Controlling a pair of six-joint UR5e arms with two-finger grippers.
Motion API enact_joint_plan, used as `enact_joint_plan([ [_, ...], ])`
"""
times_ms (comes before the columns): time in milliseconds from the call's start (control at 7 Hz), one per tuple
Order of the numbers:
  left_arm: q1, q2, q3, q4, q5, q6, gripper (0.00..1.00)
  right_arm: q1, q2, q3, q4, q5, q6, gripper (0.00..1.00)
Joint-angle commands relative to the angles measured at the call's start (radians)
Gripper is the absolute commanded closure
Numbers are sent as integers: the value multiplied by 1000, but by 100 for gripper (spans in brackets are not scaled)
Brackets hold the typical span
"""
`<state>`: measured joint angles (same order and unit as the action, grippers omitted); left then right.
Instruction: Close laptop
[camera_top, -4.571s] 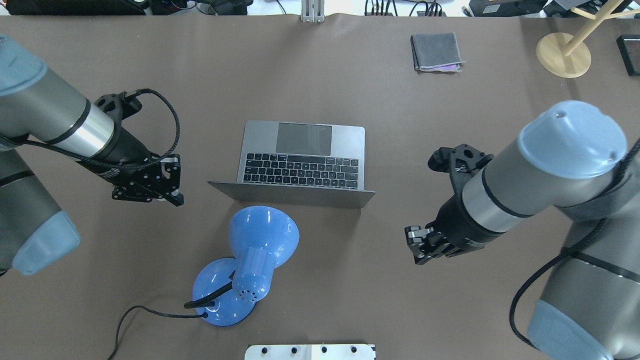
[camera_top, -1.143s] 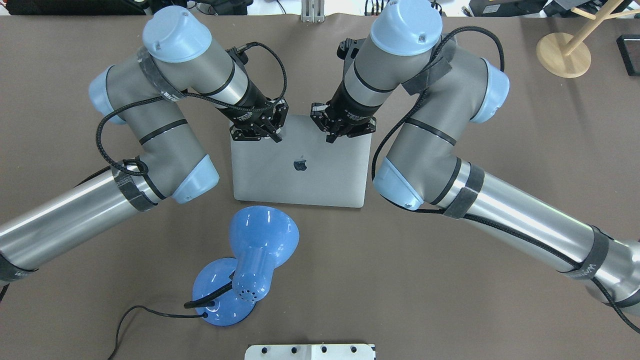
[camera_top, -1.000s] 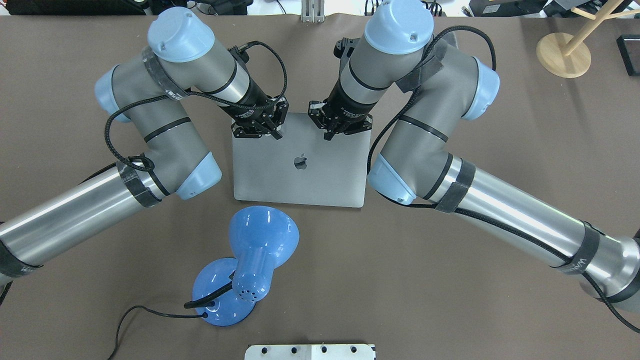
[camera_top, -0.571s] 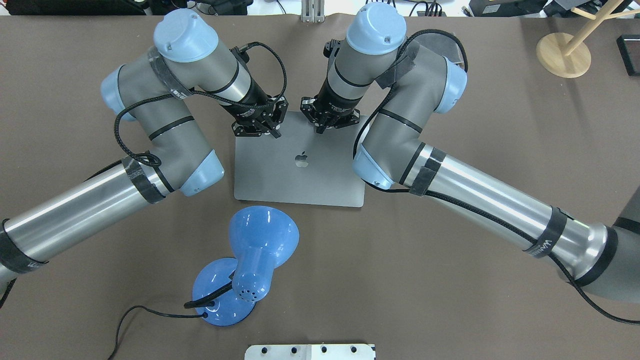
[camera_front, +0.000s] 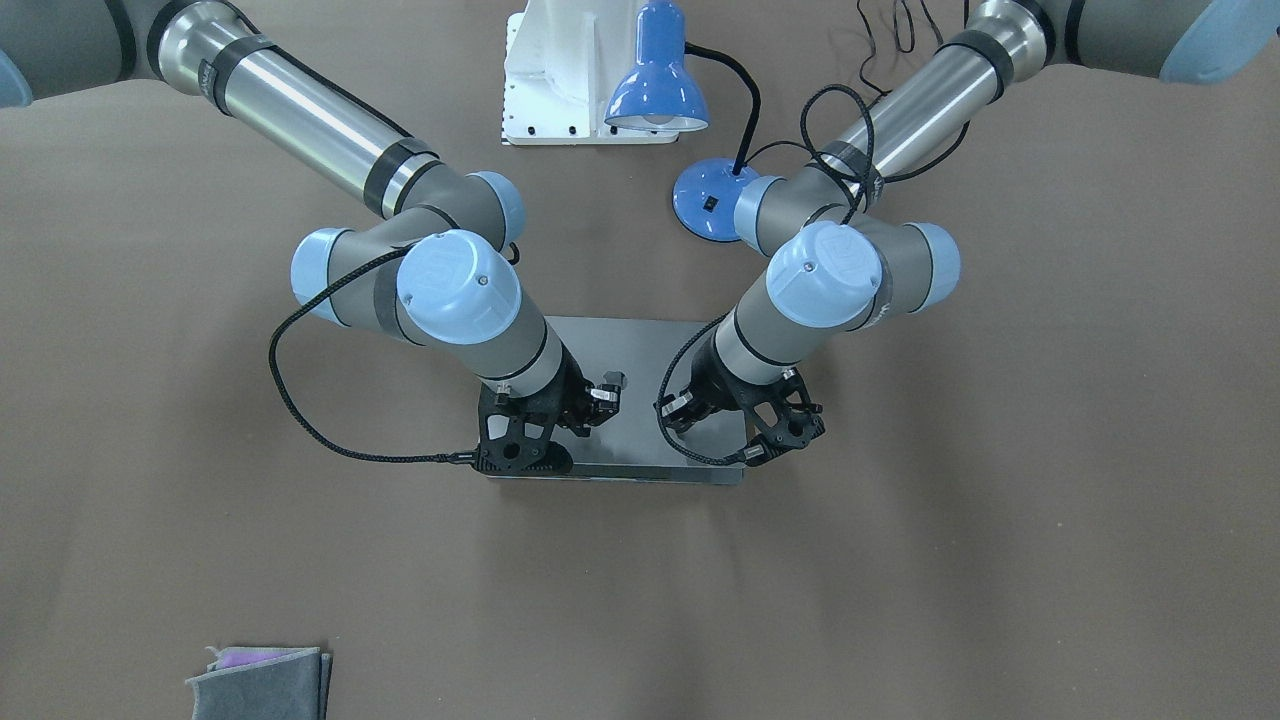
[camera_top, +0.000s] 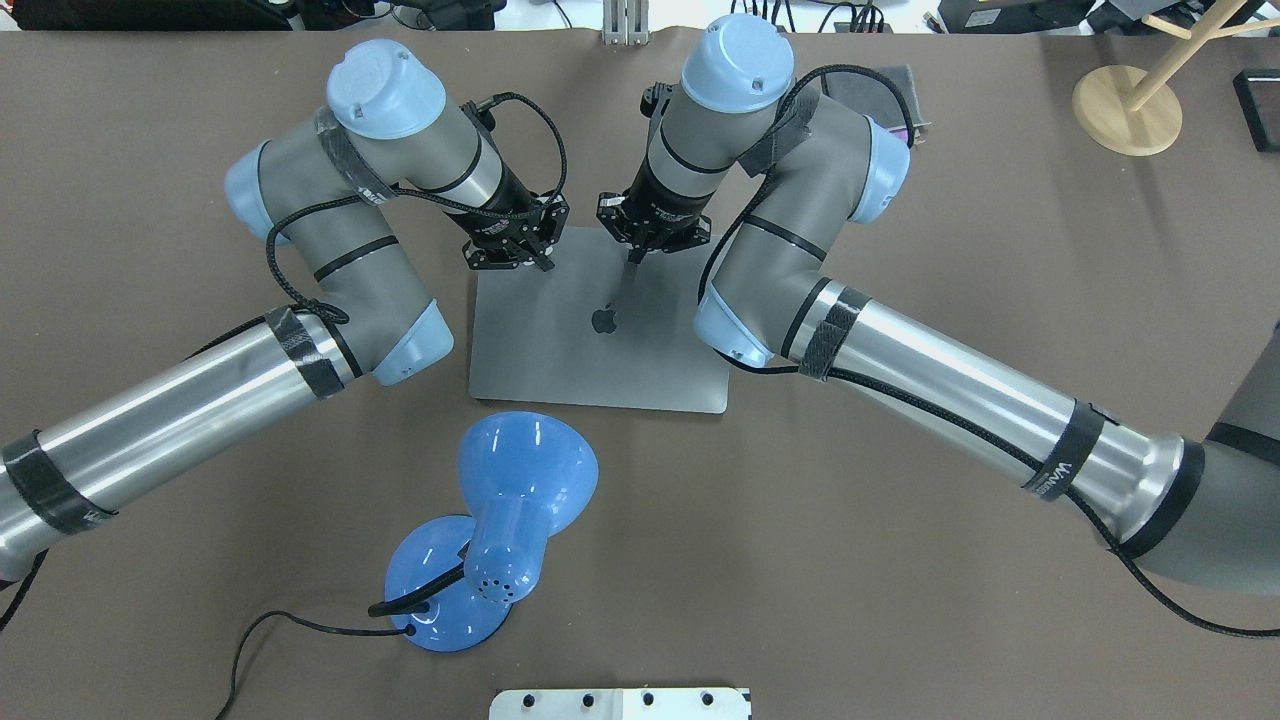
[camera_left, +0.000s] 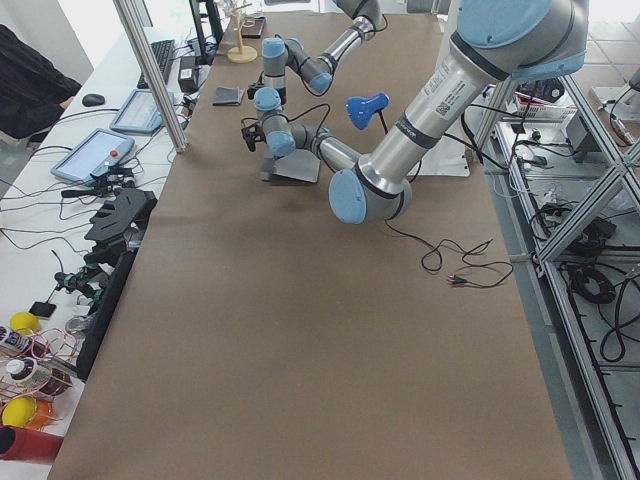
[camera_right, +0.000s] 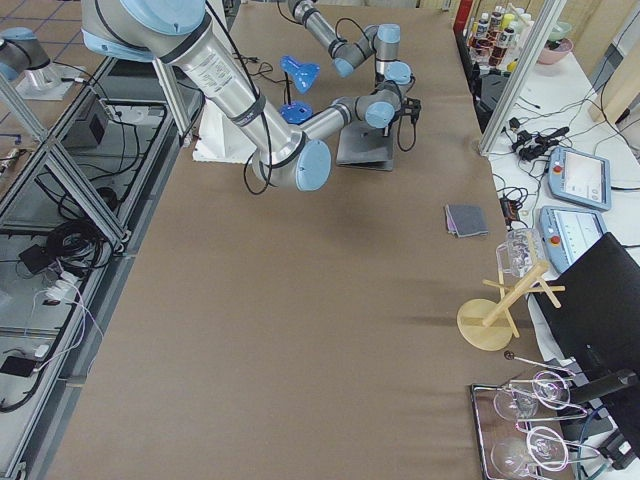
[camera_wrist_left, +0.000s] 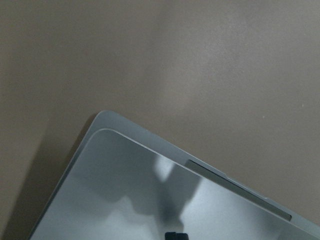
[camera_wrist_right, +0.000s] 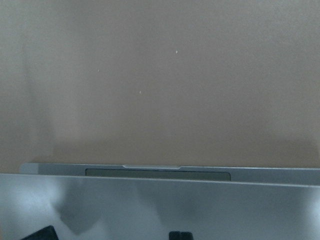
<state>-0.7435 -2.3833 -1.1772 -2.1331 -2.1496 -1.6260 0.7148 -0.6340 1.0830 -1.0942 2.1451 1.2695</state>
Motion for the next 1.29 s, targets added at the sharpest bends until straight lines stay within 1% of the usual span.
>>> enact_joint_plan([
  [0, 9, -5, 34, -13, 20, 0, 100, 0, 5, -40, 45, 1, 2, 100],
  [143, 12, -4, 40, -13, 25, 0, 100, 3, 7, -38, 48, 9, 4, 100],
  [286, 26, -4, 48, -13, 54, 0, 100, 9, 10, -32, 48, 13, 7, 100],
  [714, 33, -4, 57, -19, 66, 0, 100, 20, 11, -29, 48, 21, 8, 100],
  [857, 17, -14, 42, -18, 57, -2, 100, 40, 13, -25, 48, 45, 11, 100],
  [1000, -9, -20, 13, -10, 24, 3, 100, 82, 10, 4, 43, 100, 20, 100],
  [1143, -31, -13, -36, -5, 20, 24, 1, 136, -7, 32, 39, 174, 34, 7],
])
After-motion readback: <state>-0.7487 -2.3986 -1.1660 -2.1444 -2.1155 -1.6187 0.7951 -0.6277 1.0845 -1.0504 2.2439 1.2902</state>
